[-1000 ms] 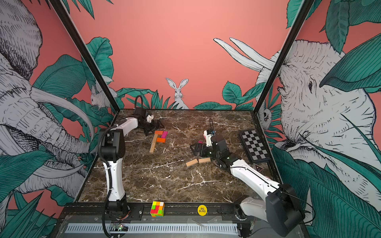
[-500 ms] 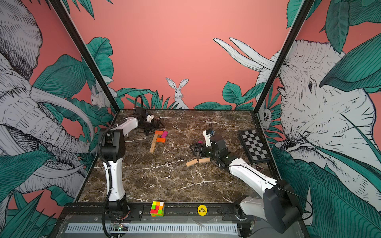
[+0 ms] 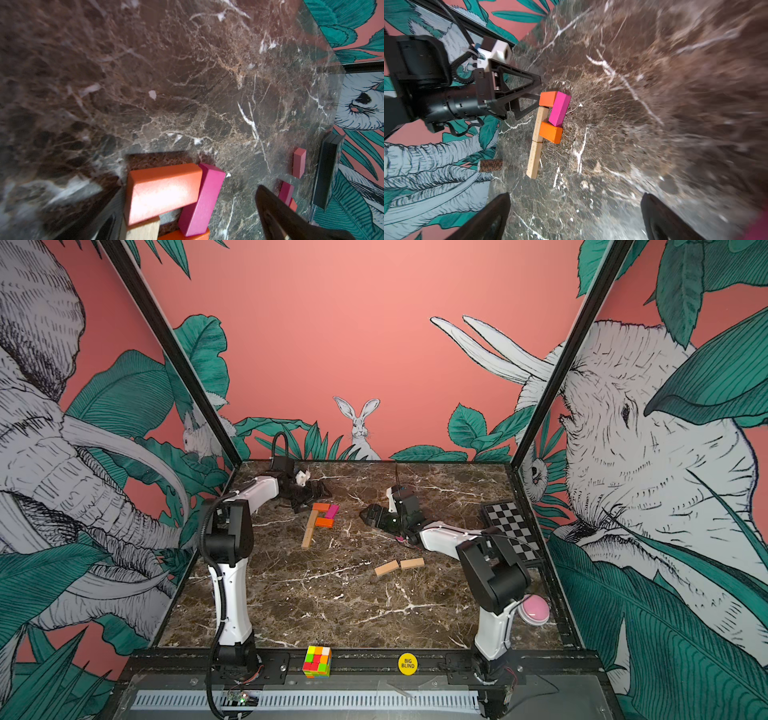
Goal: Assemble the letter p with building blocks
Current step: Adjust the building block at the center of the board.
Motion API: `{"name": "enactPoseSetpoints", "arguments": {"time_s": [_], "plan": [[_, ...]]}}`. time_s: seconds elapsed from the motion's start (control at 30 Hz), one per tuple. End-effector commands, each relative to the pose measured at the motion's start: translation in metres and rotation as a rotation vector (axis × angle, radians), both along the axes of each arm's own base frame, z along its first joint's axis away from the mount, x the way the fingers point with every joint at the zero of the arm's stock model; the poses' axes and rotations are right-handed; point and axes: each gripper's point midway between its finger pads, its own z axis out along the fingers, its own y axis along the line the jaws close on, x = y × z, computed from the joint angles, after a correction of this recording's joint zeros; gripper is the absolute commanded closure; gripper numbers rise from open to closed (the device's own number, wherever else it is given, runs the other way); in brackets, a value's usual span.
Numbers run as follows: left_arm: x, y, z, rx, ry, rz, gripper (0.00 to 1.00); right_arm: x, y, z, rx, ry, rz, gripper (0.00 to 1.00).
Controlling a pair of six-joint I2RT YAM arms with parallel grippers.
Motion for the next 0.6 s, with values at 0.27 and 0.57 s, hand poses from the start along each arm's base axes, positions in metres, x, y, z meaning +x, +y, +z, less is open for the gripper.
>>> {"name": "enactPoseSetpoints", "arguments": {"time_s": [0.27, 0.57], "plan": [[-0.005, 0.011, -0.001, -0.002, 0.032, 0.043, 0.01, 0.04, 0.076, 0.003, 0.22, 0.029, 0.036, 0.02], [-0.004, 0.026, 0.003, -0.029, 0.031, 0.1, 0.01, 0.057, 0.102, -0.022, 0.263, 0.068, 0.038, 0.02]]}}
